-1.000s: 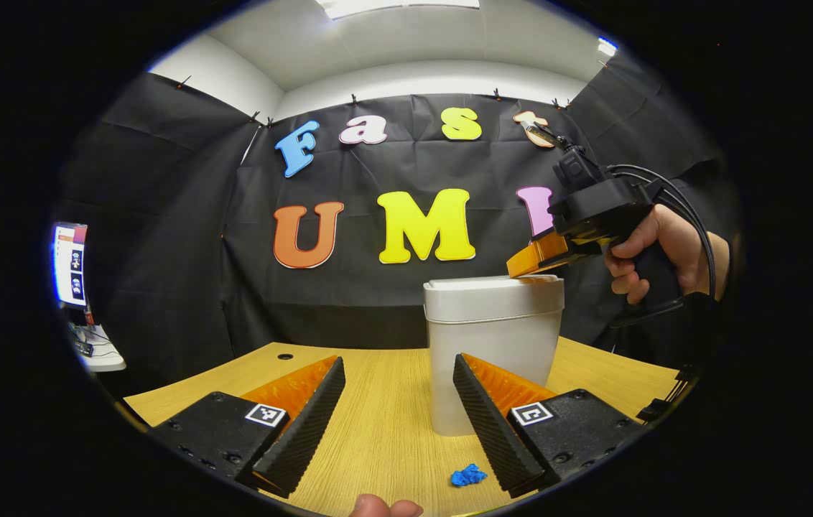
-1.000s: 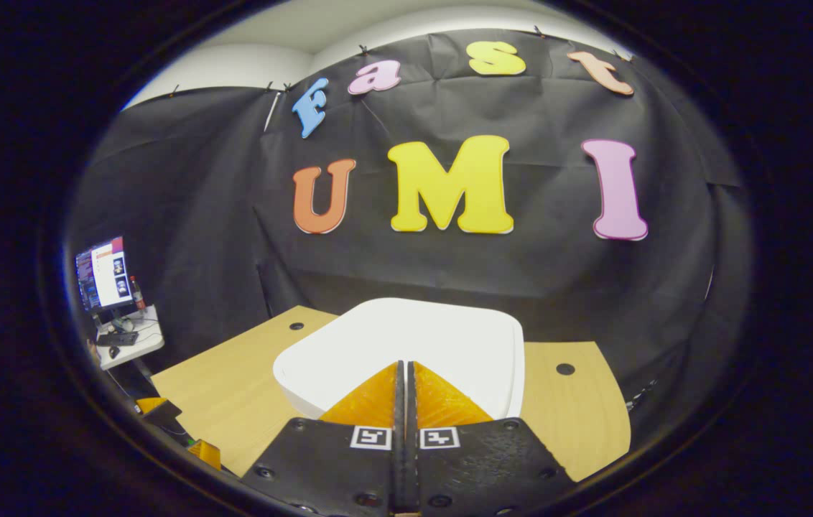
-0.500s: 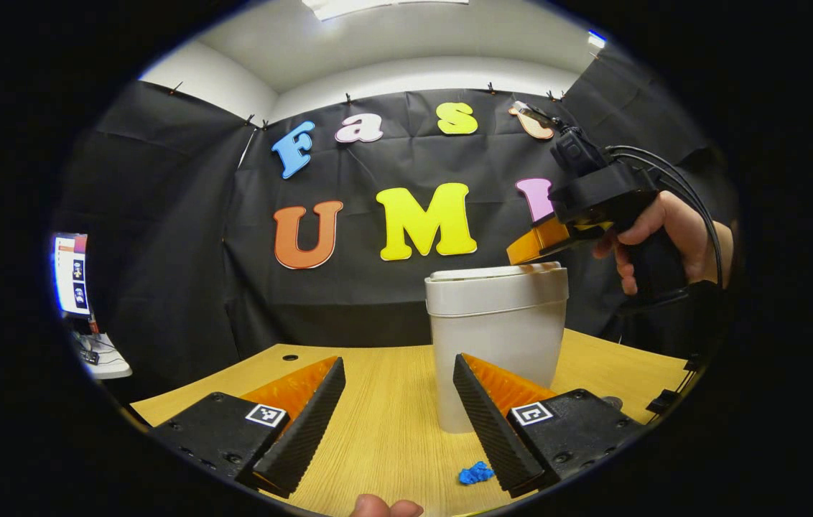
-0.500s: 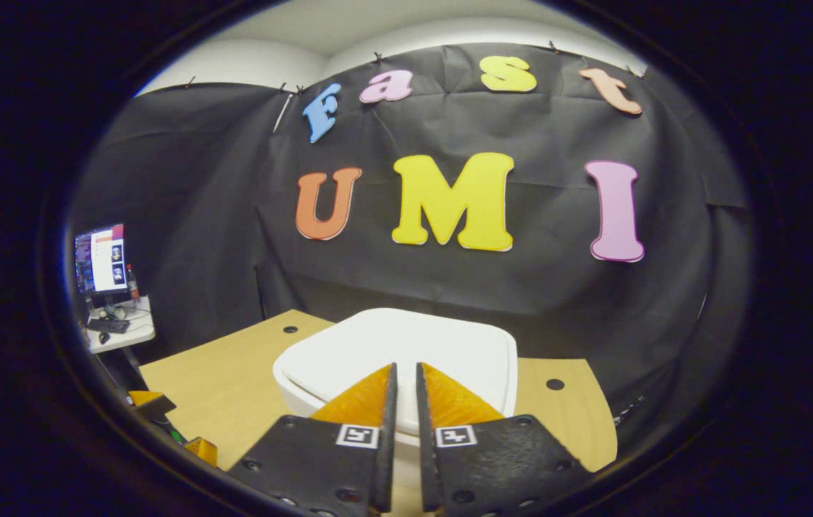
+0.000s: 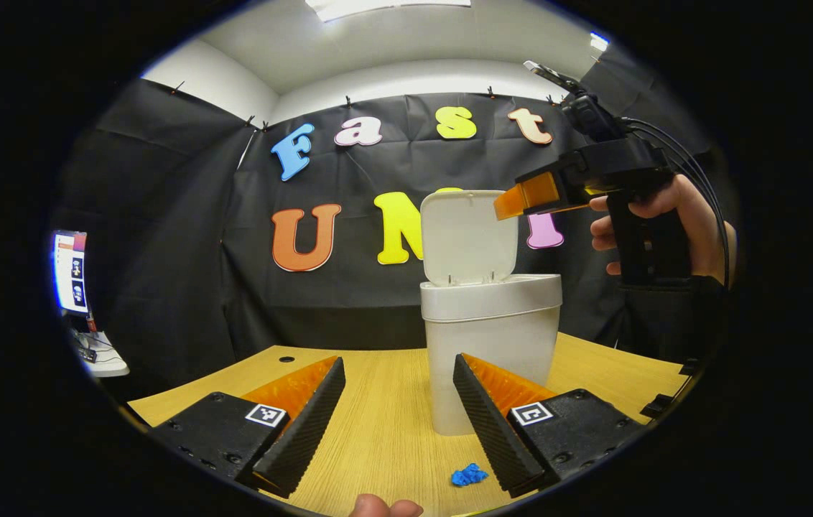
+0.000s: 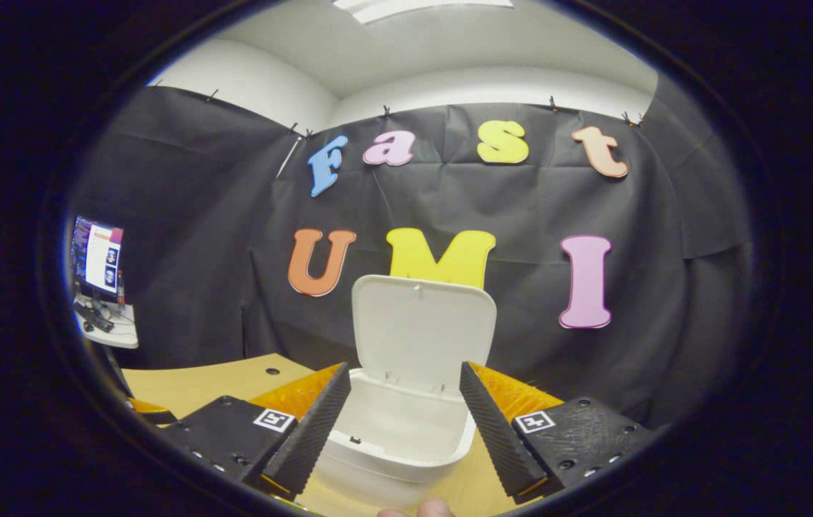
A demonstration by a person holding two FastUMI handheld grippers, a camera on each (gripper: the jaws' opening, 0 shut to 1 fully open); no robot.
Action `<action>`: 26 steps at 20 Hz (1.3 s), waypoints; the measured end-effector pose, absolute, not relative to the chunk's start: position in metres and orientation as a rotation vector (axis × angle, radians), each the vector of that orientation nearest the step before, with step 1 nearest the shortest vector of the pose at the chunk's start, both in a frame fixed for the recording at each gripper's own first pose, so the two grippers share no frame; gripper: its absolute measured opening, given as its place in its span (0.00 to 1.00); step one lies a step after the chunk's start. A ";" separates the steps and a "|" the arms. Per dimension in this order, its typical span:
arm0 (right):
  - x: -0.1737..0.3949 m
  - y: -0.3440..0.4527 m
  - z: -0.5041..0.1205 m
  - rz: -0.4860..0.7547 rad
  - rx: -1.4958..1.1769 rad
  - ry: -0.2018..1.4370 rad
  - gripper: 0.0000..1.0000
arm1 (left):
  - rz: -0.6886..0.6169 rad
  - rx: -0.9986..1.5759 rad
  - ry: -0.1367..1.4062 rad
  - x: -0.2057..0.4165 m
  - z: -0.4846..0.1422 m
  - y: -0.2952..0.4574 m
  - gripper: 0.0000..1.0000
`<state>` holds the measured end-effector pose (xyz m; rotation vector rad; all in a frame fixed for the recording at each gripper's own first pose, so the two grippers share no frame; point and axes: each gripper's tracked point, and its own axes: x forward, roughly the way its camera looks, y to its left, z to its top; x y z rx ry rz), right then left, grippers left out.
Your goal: Press the lid of the desktop garbage bin to open it, pick up the crumpled paper on the desktop and throw it into the bin, then pick up the pop can on the desktop and drop it into the bin, and finally close the garbage bin lid.
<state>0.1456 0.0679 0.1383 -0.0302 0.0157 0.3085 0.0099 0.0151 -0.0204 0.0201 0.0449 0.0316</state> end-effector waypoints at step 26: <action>0.034 -0.018 0.031 0.138 0.104 0.037 0.95 | -0.017 0.005 0.052 0.012 -0.034 -0.027 0.98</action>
